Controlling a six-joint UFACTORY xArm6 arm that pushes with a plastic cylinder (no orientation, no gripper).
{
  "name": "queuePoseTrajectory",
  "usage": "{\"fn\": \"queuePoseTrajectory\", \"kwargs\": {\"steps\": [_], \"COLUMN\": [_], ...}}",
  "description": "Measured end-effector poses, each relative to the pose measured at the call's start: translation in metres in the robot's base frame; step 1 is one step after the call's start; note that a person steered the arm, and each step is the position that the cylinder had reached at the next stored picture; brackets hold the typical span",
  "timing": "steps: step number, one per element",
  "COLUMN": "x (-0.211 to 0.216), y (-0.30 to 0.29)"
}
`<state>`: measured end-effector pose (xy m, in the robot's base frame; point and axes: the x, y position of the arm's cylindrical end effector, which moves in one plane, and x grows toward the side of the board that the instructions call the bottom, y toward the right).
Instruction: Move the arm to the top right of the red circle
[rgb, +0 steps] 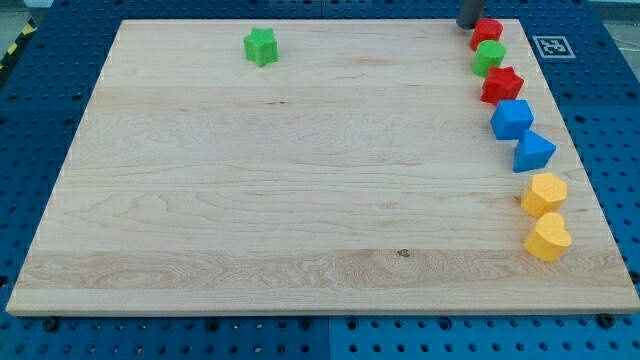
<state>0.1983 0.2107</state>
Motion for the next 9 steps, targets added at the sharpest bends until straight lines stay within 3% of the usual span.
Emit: {"fn": "queuePoseTrajectory", "kwargs": {"steps": [1,3,4,9], "x": [-0.007,-0.005,0.024,0.146], "y": [-0.035,-0.187,-0.236,-0.224]}}
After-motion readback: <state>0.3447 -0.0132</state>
